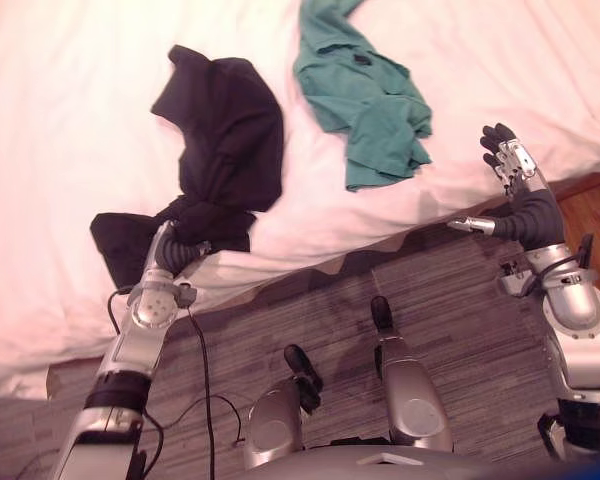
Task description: Tidy the bed and pick cloth on bed and put in laundry
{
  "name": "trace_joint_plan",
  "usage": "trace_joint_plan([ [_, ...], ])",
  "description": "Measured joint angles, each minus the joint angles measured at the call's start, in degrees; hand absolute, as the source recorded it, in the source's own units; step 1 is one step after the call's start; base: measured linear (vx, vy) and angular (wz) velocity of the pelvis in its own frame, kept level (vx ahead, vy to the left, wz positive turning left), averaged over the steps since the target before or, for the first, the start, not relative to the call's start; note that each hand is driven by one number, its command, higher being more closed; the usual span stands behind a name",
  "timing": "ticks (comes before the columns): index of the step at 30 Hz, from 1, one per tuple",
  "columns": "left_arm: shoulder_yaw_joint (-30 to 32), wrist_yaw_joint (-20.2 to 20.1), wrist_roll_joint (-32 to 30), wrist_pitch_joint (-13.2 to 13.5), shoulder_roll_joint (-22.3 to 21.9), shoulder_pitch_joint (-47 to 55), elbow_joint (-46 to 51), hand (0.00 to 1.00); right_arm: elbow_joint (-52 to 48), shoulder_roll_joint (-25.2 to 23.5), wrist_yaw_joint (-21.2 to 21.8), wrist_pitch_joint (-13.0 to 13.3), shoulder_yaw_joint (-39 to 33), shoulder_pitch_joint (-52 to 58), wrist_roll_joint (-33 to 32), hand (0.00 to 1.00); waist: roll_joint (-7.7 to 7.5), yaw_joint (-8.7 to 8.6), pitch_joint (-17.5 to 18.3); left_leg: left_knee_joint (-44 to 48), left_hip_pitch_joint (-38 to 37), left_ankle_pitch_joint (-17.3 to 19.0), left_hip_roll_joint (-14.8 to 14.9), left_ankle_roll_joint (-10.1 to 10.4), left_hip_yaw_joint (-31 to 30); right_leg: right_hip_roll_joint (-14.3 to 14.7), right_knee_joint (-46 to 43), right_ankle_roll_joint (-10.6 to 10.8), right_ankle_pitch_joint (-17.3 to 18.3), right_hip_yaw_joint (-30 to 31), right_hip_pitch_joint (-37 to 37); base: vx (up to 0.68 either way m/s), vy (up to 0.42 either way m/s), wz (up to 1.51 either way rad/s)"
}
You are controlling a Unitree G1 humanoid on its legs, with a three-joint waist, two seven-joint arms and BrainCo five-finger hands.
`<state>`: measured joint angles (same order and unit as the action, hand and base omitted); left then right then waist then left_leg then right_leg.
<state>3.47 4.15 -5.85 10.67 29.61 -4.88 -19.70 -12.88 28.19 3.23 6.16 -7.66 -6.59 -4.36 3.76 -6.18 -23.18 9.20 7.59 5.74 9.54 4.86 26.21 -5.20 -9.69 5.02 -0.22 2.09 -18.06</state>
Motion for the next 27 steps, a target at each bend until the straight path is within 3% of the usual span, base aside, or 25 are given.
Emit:
trace_joint_plan([
  [3,4.7,-8.5,2.3,-0.2,-1.1,6.2,2.8,1.00,4.4,1.8,-3.4,-4.3,-1.5,-4.7,2.3,0.00,0.06,1.51,0.0,0.1,1.7,-0.9,-0.7,-0.5,-3.6,-0.8,1.3,-0.1,-0.2,-3.3,0.7,0.03,-0.005,0.57],
  [6,7.9,-13.7,2.4,-1.6,-2.4,11.4,2.2,1.00,7.8,6.0,-3.8,-7.9,-3.7,-9.4,4.7,0.00,0.10,3.89,0.0,0.1,3.4,-1.2,-1.1,-0.8,-5.8,-1.4,2.7,-0.1,-0.6,-5.4,0.9,0.03,0.010,0.38],
  [9,9.7,-16.8,2.4,-1.8,-2.5,14.7,1.2,1.00,12.1,9.6,-3.3,-11.6,-4.4,-15.4,7.1,0.00,0.10,5.89,0.0,0.0,4.1,-1.5,-1.6,-1.1,-7.1,-1.9,3.9,-0.1,-1.1,-6.4,1.6,0.03,0.025,0.26],
  [12,13.0,-18.8,2.9,-1.0,-2.5,15.2,1.2,1.00,15.1,12.2,-2.2,-14.0,-4.3,-20.2,8.0,0.00,0.19,6.50,0.0,0.0,5.5,-1.8,-2.2,-1.6,-8.3,-2.4,5.2,-0.1,-1.9,-7.3,1.6,0.00,0.039,0.21],
  [16,13.7,-20.2,3.0,1.2,-2.5,15.0,0.8,1.00,18.2,14.2,-0.2,-15.8,-3.0,-24.2,8.0,0.00,0.18,6.83,-0.1,0.0,6.5,-1.9,-2.7,-1.8,-8.6,-2.9,6.7,0.0,-3.1,-7.7,1.5,-0.03,0.054,0.05],
  [21,13.1,-19.8,2.7,1.7,-2.5,11.5,-2.0,1.00,23.8,15.8,2.3,-17.8,-0.3,-29.4,8.0,0.00,0.02,7.20,-0.4,0.2,9.3,-2.6,-3.0,-2.3,-8.9,-3.0,8.3,-0.3,-5.0,-7.7,-0.4,-0.06,0.041,0.01],
  [27,8.9,-14.5,1.9,4.0,-2.5,3.4,-10.0,1.00,36.9,19.0,5.6,-19.3,3.7,-39.2,10.7,0.00,1.66,8.61,-3.0,-0.3,14.4,-4.7,-3.4,-2.5,-9.5,-3.1,10.2,-0.5,-7.6,-8.1,-4.6,-0.08,0.024,0.05],
])
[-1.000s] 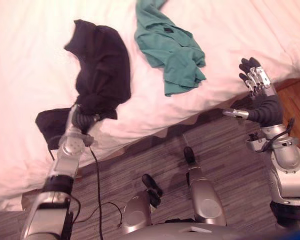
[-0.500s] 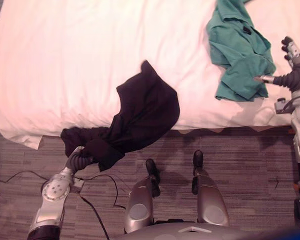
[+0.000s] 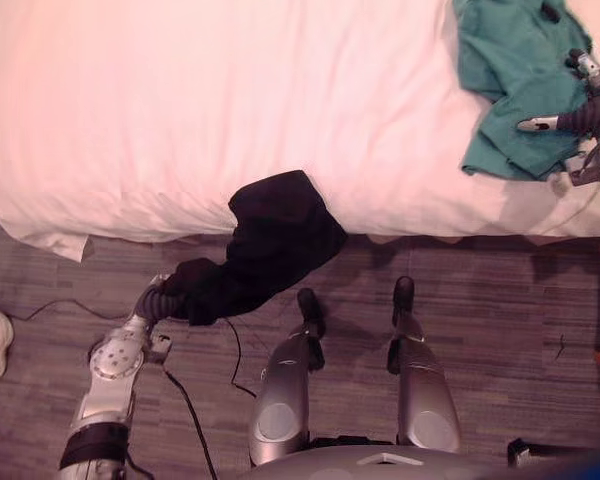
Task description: Tidy the bed and pick cloth on bed and put in laundry
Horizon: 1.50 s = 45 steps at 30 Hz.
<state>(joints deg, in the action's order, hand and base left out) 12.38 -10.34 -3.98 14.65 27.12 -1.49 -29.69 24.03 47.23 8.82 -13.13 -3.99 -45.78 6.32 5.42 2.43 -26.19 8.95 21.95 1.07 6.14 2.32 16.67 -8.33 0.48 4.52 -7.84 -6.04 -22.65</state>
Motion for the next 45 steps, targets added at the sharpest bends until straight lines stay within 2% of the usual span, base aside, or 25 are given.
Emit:
trace_joint_plan([
  [1,-0.6,1.5,0.0,0.4,0.1,-1.3,-1.4,1.00,1.4,0.7,0.0,0.3,0.0,-2.2,0.9,1.00,0.35,0.13,-0.2,-0.3,1.2,-0.6,-0.1,-0.1,-0.1,-0.1,0.6,0.0,-0.7,-0.3,-1.0,-0.08,0.005,0.06],
  [5,-2.2,5.8,-1.8,2.4,0.3,-4.6,-4.7,1.00,7.5,2.8,1.3,1.1,0.1,-8.3,3.6,1.00,0.38,0.30,-0.5,-3.7,2.9,-3.5,-1.0,-0.2,-0.3,-0.4,1.4,-0.1,-2.0,-0.4,-3.6,-0.06,0.003,0.08],
  [9,-3.2,8.5,-1.8,4.4,0.5,-6.7,-4.5,1.00,7.4,4.1,3.1,1.4,-0.1,-9.1,5.2,1.00,0.32,0.39,-0.5,-7.9,2.8,-6.3,-1.0,0.3,0.0,-0.2,1.4,-0.3,-2.3,-1.0,-4.9,-0.05,-0.004,0.09],
  [11,-3.2,8.5,-1.8,4.7,0.8,-6.7,-2.8,1.00,7.5,4.0,2.8,2.3,-0.1,-8.4,3.8,1.00,0.25,0.57,-0.5,-9.3,1.8,-7.4,-0.8,0.8,0.1,0.0,1.4,-0.4,-2.2,-1.0,-4.7,0.00,-0.016,-0.04],
  [13,-3.2,8.4,-1.6,4.8,0.8,-6.4,-1.0,1.00,8.6,2.6,1.0,4.3,-0.6,-6.9,-0.9,1.00,0.22,0.86,-0.5,-10.9,-0.2,-8.1,-0.6,1.1,0.4,0.3,1.4,-0.6,-2.1,-1.0,-3.7,0.03,-0.031,-0.14],
  [15,-3.2,8.2,-1.6,4.7,0.7,-6.0,1.0,1.00,8.4,-0.9,-1.3,7.5,-2.5,-2.4,-6.3,1.00,0.15,0.85,-0.4,-12.2,-3.1,-8.2,-0.2,1.4,0.8,0.9,1.4,-1.1,-1.7,-1.0,-1.6,0.07,-0.038,-0.16],
  [17,-3.2,8.2,0.0,4.4,-0.1,-4.5,5.0,1.00,5.8,-7.0,-4.7,12.7,-4.5,5.1,-13.3,1.00,0.04,0.24,-0.4,-12.9,-6.6,-8.0,0.2,1.8,1.0,1.5,1.4,-1.2,-0.7,-1.0,1.4,0.10,-0.047,-0.10],
  [18,-3.2,8.2,0.5,4.2,-0.5,-3.8,6.2,1.00,4.7,-9.0,-5.8,14.2,-5.1,7.2,-14.7,1.00,0.03,-0.03,-0.4,-13.0,-7.3,-7.8,0.4,2.0,1.1,1.6,1.4,-1.3,-0.6,-1.0,2.1,0.12,-0.052,-0.13],
  [19,-3.2,8.2,0.8,3.3,-2.3,-2.9,8.6,1.00,1.8,-13.8,-7.9,17.7,-6.3,12.2,-19.1,1.00,-0.04,-0.43,-0.3,-13.1,-9.0,-7.5,0.6,2.4,1.6,1.9,1.5,-1.4,-0.2,-0.9,3.5,0.08,-0.034,-0.14],
  [20,-3.2,8.2,1.0,3.0,-3.2,-2.2,9.6,1.00,0.5,-15.9,-8.5,19.0,-6.7,14.1,-20.9,1.00,-0.04,-0.67,-0.3,-13.1,-9.7,-7.4,0.7,2.5,1.7,2.0,1.5,-1.4,-0.1,-0.9,4.1,0.10,-0.050,-0.14],
  [21,-3.3,8.2,1.8,2.1,-6.0,0.2,12.1,1.00,-2.0,-21.6,-9.3,22.5,-7.6,19.4,-25.5,1.00,-0.07,-1.70,-0.3,-13.1,-11.9,-7.2,1.0,2.8,1.8,2.2,1.5,-1.3,0.5,-0.8,6.2,0.07,-0.032,-0.05],
  [22,-3.4,8.2,2.1,1.8,-6.6,0.7,12.6,1.00,-2.4,-22.8,-9.3,23.3,-7.6,20.5,-26.5,1.00,-0.08,-1.86,-0.3,-13.1,-12.3,-7.1,1.0,2.9,1.8,2.3,1.5,-1.3,0.6,-0.7,6.7,0.10,-0.048,-0.10],
  [24,-3.8,8.3,3.3,1.2,-12.3,5.7,13.9,1.00,-3.6,-31.8,-7.9,28.5,-8.1,31.2,-32.3,1.00,-0.42,-2.13,1.7,-12.8,-15.9,-5.8,1.5,3.3,3.4,2.9,1.5,-1.3,1.8,0.0,9.7,0.08,-0.038,-0.24],
  [25,-4.1,8.2,3.5,1.1,-13.7,7.3,13.9,1.00,-3.6,-34.2,-6.9,29.4,-8.1,34.4,-34.0,1.00,-0.35,-2.14,3.1,-12.8,-16.5,-5.2,1.8,3.4,3.7,3.1,1.5,-1.2,2.2,0.3,10.1,0.09,-0.031,-0.25],
  [27,-5.2,6.9,7.3,0.4,-17.2,12.4,13.9,1.00,-3.6,-41.1,-0.9,31.4,-8.1,46.1,-38.9,1.00,-0.24,-2.63,6.7,-12.8,-19.4,-4.0,2.0,3.4,4.4,3.4,1.5,-0.9,3.4,0.2,12.9,0.10,-0.023,-0.08],
  [29,-5.2,4.8,10.9,-0.8,-19.0,15.2,13.8,1.00,-3.7,-43.4,2.7,31.8,-8.1,53.5,-39.3,1.00,-0.16,-3.33,9.4,-12.8,-21.5,-3.4,1.9,3.4,4.2,3.3,1.6,-0.6,4.1,-0.2,15.3,0.09,-0.015,0.10],
  [31,-5.0,0.9,16.1,-2.4,-20.0,17.1,13.6,1.00,-3.9,-44.5,5.9,31.9,-7.7,58.7,-39.2,1.00,-0.29,-3.37,12.1,-12.9,-23.6,-2.8,1.8,3.4,3.8,3.2,2.2,-0.2,4.6,-1.0,18.1,0.09,-0.008,0.21],
  [32,-4.9,-3.1,19.4,-4.0,-20.3,18.8,13.6,1.00,-4.2,-45.0,7.5,31.8,-6.7,61.4,-38.4,1.00,-0.66,-3.27,14.0,-12.9,-24.8,-2.3,1.9,3.3,3.3,2.9,2.7,0.0,5.0,-1.9,20.0,0.04,0.010,0.30],
  [33,-4.5,-7.2,21.0,-4.6,-21.0,21.0,13.0,1.00,-5.1,-45.5,9.2,31.5,-5.9,64.1,-37.4,1.00,-0.95,-3.02,16.2,-12.8,-25.1,-1.6,2.1,3.1,3.1,2.5,2.6,0.2,5.8,-2.7,21.0,0.04,0.012,0.31],
  [35,-4.5,-11.4,23.5,-5.5,-22.4,24.7,11.8,1.00,-6.8,-46.9,11.1,30.9,-4.9,67.1,-35.8,1.00,-1.43,-2.82,19.0,-12.8,-26.4,-0.5,2.0,2.5,3.0,2.1,1.9,0.4,6.9,-3.5,22.4,0.05,0.016,0.22],
  [36,-4.6,-12.3,24.1,-5.7,-22.9,25.9,11.2,1.00,-7.1,-47.1,11.6,30.6,-4.6,67.9,-35.3,1.00,-1.65,-2.79,19.5,-12.8,-27.1,-0.3,1.9,2.5,2.8,1.9,1.4,0.5,7.4,-3.8,23.2,0.09,0.024,0.25],
  [38,-4.6,-14.2,27.2,-6.8,-23.9,28.7,9.2,1.00,-7.0,-47.3,14.2,28.0,-2.8,71.1,-35.4,1.00,-2.24,-2.69,22.0,-12.7,-28.9,0.2,1.4,2.8,1.4,0.8,-1.6,1.2,9.7,-5.5,24.7,0.09,0.027,0.38],
  [42,-4.7,-14.3,31.8,-7.4,-24.0,30.4,6.2,1.00,-4.3,-47.3,18.6,23.6,-0.4,75.0,-35.4,1.00,-3.03,-2.60,23.8,-13.2,-30.2,-0.1,0.1,2.4,-1.5,-0.6,-5.0,2.0,12.5,-7.3,26.0,0.09,0.016,0.46],
  [44,-5.7,-14.3,34.9,-8.5,-24.2,30.8,5.7,1.00,-1.5,-47.2,21.1,22.5,1.9,77.8,-35.4,1.00,-3.64,-3.21,24.3,-13.4,-30.0,-0.5,-0.7,2.0,-5.5,-0.9,-9.4,0.6,17.0,-5.5,25.8,0.07,-0.048,0.77],
  [45,-5.8,-14.3,35.2,-8.9,-24.3,30.7,5.7,1.00,-1.4,-47.2,21.5,22.8,2.6,78.8,-35.3,1.00,-3.95,-3.34,24.4,-13.4,-30.0,-0.5,-0.9,2.0,-6.7,-1.0,-10.1,0.5,17.9,-4.9,25.9,0.05,-0.050,0.78],
])
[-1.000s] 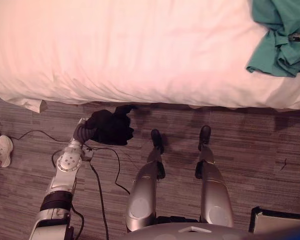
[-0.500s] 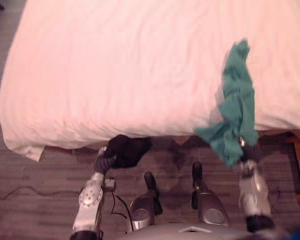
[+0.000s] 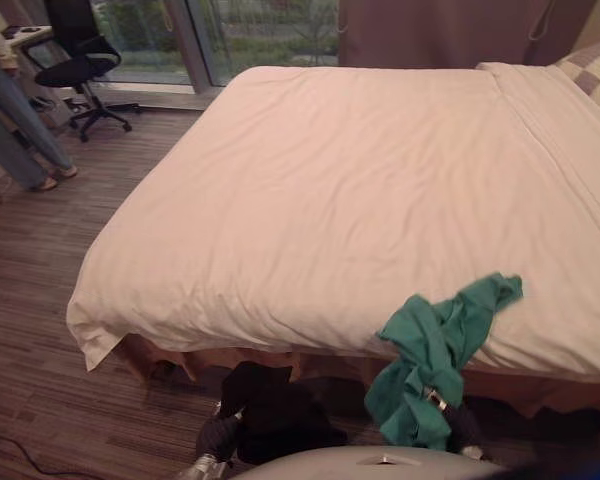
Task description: Tidy the bed and pick cloth on bed and put in laundry
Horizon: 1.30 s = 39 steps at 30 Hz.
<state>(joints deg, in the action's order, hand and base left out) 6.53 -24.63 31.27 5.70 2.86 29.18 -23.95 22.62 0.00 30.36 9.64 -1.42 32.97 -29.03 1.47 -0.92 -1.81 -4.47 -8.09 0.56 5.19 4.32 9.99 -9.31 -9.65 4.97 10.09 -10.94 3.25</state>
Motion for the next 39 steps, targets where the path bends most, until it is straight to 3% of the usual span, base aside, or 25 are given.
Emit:
trace_joint_plan([
  [2,-0.8,2.8,0.8,-1.9,-0.3,-0.1,0.1,1.00,-0.5,0.2,0.9,0.1,0.7,1.2,-0.1,1.00,-0.66,0.31,0.4,0.0,-0.1,-0.4,-0.8,0.2,-2.7,-0.9,-2.2,0.9,1.8,-2.0,0.7,0.03,-0.045,0.65],
  [7,-2.5,9.8,2.2,-3.1,-0.6,0.6,0.3,1.00,-1.6,1.0,0.9,0.3,3.7,0.7,2.8,1.00,-0.71,0.96,0.5,-0.2,0.7,-0.9,-1.1,0.6,-6.9,-2.0,-5.0,1.3,4.9,-6.2,1.3,0.01,-0.064,0.50],
  [10,-2.1,11.4,5.1,-3.2,-0.5,0.8,2.9,1.00,-3.5,0.9,1.2,0.4,5.8,0.7,5.9,1.00,-0.56,1.41,0.6,1.3,3.4,0.5,-1.9,-1.8,-8.2,-4.3,-5.4,2.3,5.7,-12.1,2.7,0.03,-0.028,0.92],
  [12,-1.9,11.5,5.8,-3.8,0.0,-0.9,5.1,1.00,-5.1,0.8,1.3,0.3,6.9,1.2,7.5,1.00,-1.60,0.73,0.4,4.7,5.9,0.9,-1.0,-8.2,3.1,-7.6,-5.9,3.1,5.3,-20.6,6.6,0.11,0.004,1.90],
  [13,-1.9,11.4,5.8,-4.1,0.0,-1.7,5.4,1.00,-5.6,0.9,1.3,0.3,6.9,1.2,7.9,1.00,-1.33,0.68,0.2,6.2,6.8,0.2,-0.5,-9.2,5.9,-8.4,-6.5,3.1,5.3,-21.9,7.4,0.14,0.067,2.27],
  [15,-1.3,11.3,5.8,-5.2,0.1,-3.7,6.0,1.00,-6.7,1.1,1.1,-0.3,6.9,1.1,8.8,1.00,-0.90,0.81,-0.1,10.2,9.0,-0.5,-0.7,-8.9,12.6,-10.7,-8.8,3.2,5.2,-25.6,9.9,0.16,0.139,1.93],
  [17,-0.3,11.8,5.7,-6.4,-0.2,-5.0,7.1,1.00,-9.8,1.1,1.0,-1.2,7.4,0.5,8.9,1.00,-0.66,1.07,-0.2,11.6,8.9,-0.3,-2.4,-9.1,19.8,-12.6,-11.9,4.0,2.7,-29.9,13.3,0.23,0.228,1.98],
  [18,-0.1,12.6,5.6,-6.6,-0.7,-5.4,7.5,1.00,-10.9,1.1,1.0,-1.3,7.5,0.4,8.9,1.00,-0.27,1.39,-0.5,11.3,8.8,-0.1,-2.7,-9.4,19.3,-13.0,-14.8,3.4,1.6,-29.9,13.1,0.21,0.193,1.71],
  [19,0.3,14.3,5.6,-6.6,-1.8,-5.9,8.0,1.00,-12.1,1.4,1.0,-1.4,8.0,-0.2,8.9,1.00,0.91,1.38,-1.6,10.7,8.5,-0.1,-3.1,-9.4,15.9,-12.7,-16.4,3.9,3.9,-29.3,13.0,0.14,0.094,1.31],
  [20,0.4,15.7,5.6,-6.4,-1.8,-6.0,8.0,1.00,-12.3,1.3,1.1,-1.5,8.6,-1.0,8.9,1.00,0.06,1.37,-2.5,10.4,8.6,-0.1,-3.4,-9.4,14.2,-10.8,-12.0,4.1,6.1,-28.6,13.0,0.12,0.042,1.09],
  [21,0.1,16.6,5.6,-6.4,-1.6,-6.2,7.8,1.00,-11.8,1.2,1.4,-1.7,9.2,-2.3,8.9,1.00,-0.97,1.63,-3.4,11.5,9.3,1.0,-3.6,-9.4,13.5,-9.1,-6.8,2.7,4.9,-27.7,12.6,0.08,-0.005,0.69],
  [23,-2.1,18.7,5.2,-6.5,-1.5,-6.9,3.6,1.00,-10.4,1.5,1.7,-1.9,8.2,-4.9,8.8,1.00,-2.01,2.21,-4.6,18.3,13.0,4.4,-3.3,-8.2,12.1,-8.5,-4.0,3.6,4.6,-28.6,13.4,0.08,0.004,0.36],
  [25,-5.9,18.9,5.0,-6.8,-1.5,-7.2,0.8,1.00,-8.1,2.9,1.7,-2.0,6.7,-6.3,8.8,1.00,-1.72,1.24,-5.5,15.8,12.0,3.7,-5.3,-8.3,9.8,-10.3,-7.4,3.6,4.3,-29.8,13.0,0.08,0.036,0.53],
  [28,-8.9,18.9,3.7,-6.8,-1.4,-7.2,0.1,1.00,-5.0,4.4,1.3,-2.6,6.5,-6.3,8.6,1.00,-2.11,1.21,-6.2,8.5,8.1,1.0,-8.2,-8.1,6.3,-13.1,-14.2,3.2,2.1,-30.0,12.7,0.08,0.040,0.69],
  [30,-9.2,18.9,2.9,-6.5,-0.9,-7.6,-0.6,1.00,-2.6,4.9,0.5,-2.7,8.2,-6.1,8.5,1.00,-1.30,1.23,-6.1,3.7,4.9,-1.9,-8.6,-8.8,2.5,-14.9,-23.8,0.9,-3.1,-29.7,10.6,0.17,-0.006,0.83],
  [31,-9.5,18.9,2.9,-6.4,-0.5,-7.6,-0.7,1.00,-2.4,5.1,0.4,-2.7,8.9,-6.1,8.5,1.00,-0.57,1.10,-6.0,3.1,4.5,-2.2,-8.4,-9.0,0.9,-15.3,-26.2,0.0,-3.5,-29.0,9.6,0.18,-0.012,0.80],
  [32,-10.3,19.1,3.0,-6.1,0.1,-8.2,-1.3,1.00,-2.0,5.0,0.2,-2.7,9.5,-6.3,8.5,1.00,-0.54,0.51,-6.3,2.9,4.5,-2.2,-8.0,-9.0,-1.5,-14.6,-28.3,-0.3,1.5,-27.9,8.4,0.15,-0.047,1.09],
  [33,-11.2,19.9,3.0,-5.6,1.6,-9.6,-3.5,1.00,-2.0,4.8,-0.8,-2.4,11.8,-6.2,8.5,1.00,-0.01,0.07,-6.6,2.9,4.9,-2.4,-7.0,-8.8,-5.2,-11.0,-28.0,-1.6,7.2,-23.3,5.2,0.13,-0.062,1.24],
  [35,-12.6,20.2,3.0,-5.3,3.1,-11.3,-6.0,1.00,-1.4,4.8,-2.3,-1.1,13.6,-6.1,8.4,1.00,-0.21,-1.46,-6.9,3.1,5.0,-3.1,-6.1,-8.3,-9.7,-5.8,-24.8,-0.9,8.5,-16.3,2.1,0.11,-0.107,1.42],
  [36,-13.2,20.2,3.0,-5.1,3.5,-11.5,-6.3,1.00,-1.4,4.8,-2.8,-0.6,13.7,-6.1,8.4,1.00,-0.44,-1.59,-7.0,3.2,4.9,-3.2,-6.1,-8.1,-11.0,-4.7,-23.1,-0.9,8.5,-14.3,1.4,0.09,-0.138,1.36],
  [37,-14.0,20.0,2.9,-4.7,4.2,-11.6,-6.6,1.00,-1.4,4.8,-3.8,0.4,13.7,-6.1,7.6,1.00,-1.53,-1.24,-7.1,3.4,4.8,-3.3,-6.7,-7.9,-12.5,-3.2,-18.1,-0.9,8.1,-11.0,0.6,0.04,-0.109,0.89],
  [39,-15.4,19.9,2.5,-3.5,5.8,-11.1,-5.7,1.00,-1.9,5.0,-4.1,1.6,13.6,-6.2,4.8,1.00,-4.82,-0.61,-6.8,2.8,4.8,-2.8,-9.1,-6.9,-12.9,-3.3,-11.1,-1.7,3.7,-5.4,-0.5,0.02,-0.208,0.54],
])
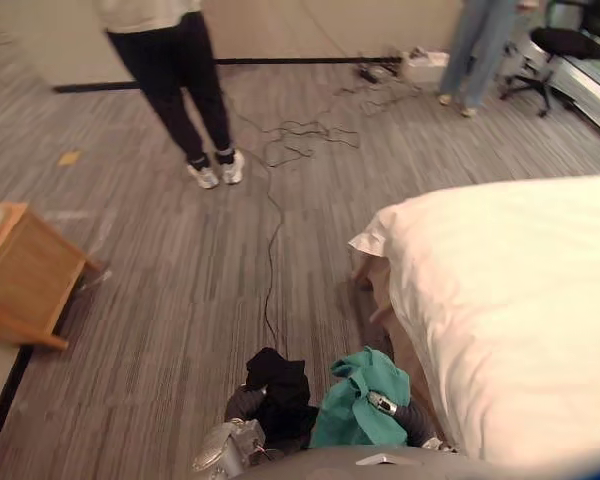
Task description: Tidy the bed and pick cloth on bed and put in laundry
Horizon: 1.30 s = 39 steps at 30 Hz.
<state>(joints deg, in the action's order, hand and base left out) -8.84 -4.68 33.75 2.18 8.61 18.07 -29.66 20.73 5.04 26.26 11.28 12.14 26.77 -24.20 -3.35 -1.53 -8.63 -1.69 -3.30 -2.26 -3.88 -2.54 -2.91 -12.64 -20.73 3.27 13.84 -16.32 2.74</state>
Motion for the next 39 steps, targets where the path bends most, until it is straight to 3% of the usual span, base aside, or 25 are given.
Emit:
trace_joint_plan([
  [2,-0.8,0.0,-1.2,0.3,-0.1,0.6,0.1,1.00,-0.9,0.7,-0.6,0.0,-0.8,0.1,-2.2,1.00,0.60,0.20,0.4,-1.3,-0.4,0.9,2.0,0.6,5.4,1.0,4.4,0.4,0.4,0.7,1.6,-0.01,-0.192,0.11],
  [3,-1.4,0.0,-1.3,0.4,-0.8,1.0,0.3,1.00,-1.3,1.5,-0.6,0.0,-1.4,0.3,-3.3,1.00,1.37,-0.72,0.2,-2.4,-0.7,-0.3,2.5,1.3,6.5,1.6,5.0,0.2,0.5,0.5,1.7,-0.03,-0.096,0.10],
  [4,-4.5,-1.5,-1.9,0.4,0.9,1.6,0.9,1.00,-0.6,0.2,-2.9,-0.1,-2.4,0.1,-4.8,1.00,2.21,-2.39,2.1,-4.3,-0.6,-3.5,3.1,3.2,3.0,4.6,11.7,0.2,-1.2,3.7,5.8,-0.01,-0.021,0.07],
  [10,-4.5,-1.7,-2.0,0.8,0.8,1.6,0.3,1.00,2.1,0.1,-3.4,0.4,-2.4,-1.9,-4.8,1.00,2.19,-2.26,2.1,-4.3,-0.7,-3.5,3.2,3.2,3.2,4.6,11.8,0.2,-1.2,3.7,5.7,0.00,0.000,-0.01],
  [14,-4.7,-2.9,-4.0,4.9,-0.4,1.5,-3.0,1.00,10.6,-0.7,-7.2,0.5,-3.5,-6.9,-4.8,1.00,2.56,-1.95,2.4,-4.3,-0.6,-3.4,3.6,3.3,3.7,5.0,13.1,0.2,-1.9,4.0,5.8,0.00,-0.003,-0.06],
  [17,-4.6,-2.9,-6.4,9.8,-0.8,1.2,-6.1,1.00,16.9,-1.9,-10.8,0.8,-6.4,-10.6,-4.8,1.00,3.19,-0.95,2.8,-4.1,-0.6,-2.3,4.1,3.9,4.6,5.6,15.1,0.0,-2.8,4.2,6.4,-0.02,-0.020,-0.15],
  [18,-4.5,-2.4,-7.5,11.5,-0.8,1.1,-7.0,1.00,20.1,-2.3,-12.4,1.4,-7.6,-12.2,-4.7,1.00,2.97,-0.45,2.9,-2.0,0.4,-1.0,4.3,4.0,5.1,5.5,15.4,0.0,-2.9,4.1,6.7,0.02,-0.013,-0.14],
  [21,-3.3,-1.8,-8.7,16.0,-0.6,-0.2,-7.6,1.00,22.2,-2.2,-16.3,2.1,-9.9,-15.1,-4.5,1.00,3.17,0.73,1.3,16.8,8.3,5.2,5.4,6.0,6.1,5.5,15.4,-0.2,-3.2,3.2,8.1,0.03,-0.006,0.06],
  [22,-2.0,-1.6,-8.4,16.3,-0.7,-1.1,-7.5,1.00,21.9,-1.8,-17.1,2.8,-10.4,-15.4,-4.3,1.00,2.95,0.73,-0.4,24.7,11.3,5.6,6.2,6.4,8.0,5.6,15.4,-0.2,-3.3,2.2,9.6,-0.03,-0.025,0.30],
  [23,-1.7,-1.5,-8.3,16.3,-0.6,-1.5,-7.5,1.00,21.7,-1.6,-17.3,2.9,-10.5,-15.5,-4.2,1.00,3.27,1.01,-1.0,27.0,12.3,5.6,6.6,6.4,8.7,5.8,15.6,-0.2,-3.3,1.8,10.1,-0.09,-0.049,0.37],
  [26,-1.9,-1.3,-8.1,15.4,-1.7,-1.6,-7.5,1.00,20.5,-1.3,-17.4,2.9,-12.3,-16.3,-3.5,1.00,4.40,1.38,-1.4,25.3,11.9,5.9,6.6,6.9,8.9,6.1,16.0,-0.1,-3.2,1.2,10.1,-0.03,-0.005,0.19],
  [28,-2.2,-0.9,-8.4,14.3,-2.7,-1.4,-7.6,1.00,19.0,-1.3,-17.3,2.2,-12.5,-16.9,-2.4,1.00,5.86,1.59,-2.1,20.5,9.9,6.6,6.8,5.8,9.4,6.6,16.9,-0.2,-3.6,1.4,10.1,-0.02,0.025,0.04],
  [31,-2.2,3.0,-12.0,14.8,-2.8,-1.0,-7.5,1.00,18.7,-1.7,-16.4,1.5,-12.3,-15.5,-1.1,1.00,5.77,2.86,-2.9,20.0,9.0,6.9,6.8,5.2,11.9,6.8,21.1,-0.1,-5.4,1.6,13.5,0.00,0.024,0.01],
  [34,-2.4,6.2,-14.7,14.9,-3.5,-0.3,-7.6,1.00,19.7,-1.6,-14.5,1.6,-11.2,-15.0,0.1,1.00,6.39,3.36,-2.7,20.9,8.4,10.3,6.9,2.1,12.4,7.1,22.6,0.5,-6.0,2.1,14.7,0.05,0.062,-0.09],
  [37,-2.3,5.4,-14.7,14.7,-3.3,-0.5,-7.6,1.00,20.3,-1.7,-14.0,1.6,-10.8,-15.2,1.9,1.00,6.20,4.52,-2.4,22.1,8.3,13.2,6.3,0.9,14.3,5.7,19.2,1.6,-2.8,4.1,12.9,0.08,0.113,-0.27],
  [39,-1.9,4.1,-14.7,14.8,-3.0,0.3,-7.6,1.00,20.2,-1.7,-14.3,1.6,-10.0,-15.1,2.7,1.00,5.53,4.87,0.1,21.7,8.4,15.4,4.5,-1.2,15.0,3.8,10.1,5.1,1.3,5.9,9.2,0.17,0.107,-0.09],
])
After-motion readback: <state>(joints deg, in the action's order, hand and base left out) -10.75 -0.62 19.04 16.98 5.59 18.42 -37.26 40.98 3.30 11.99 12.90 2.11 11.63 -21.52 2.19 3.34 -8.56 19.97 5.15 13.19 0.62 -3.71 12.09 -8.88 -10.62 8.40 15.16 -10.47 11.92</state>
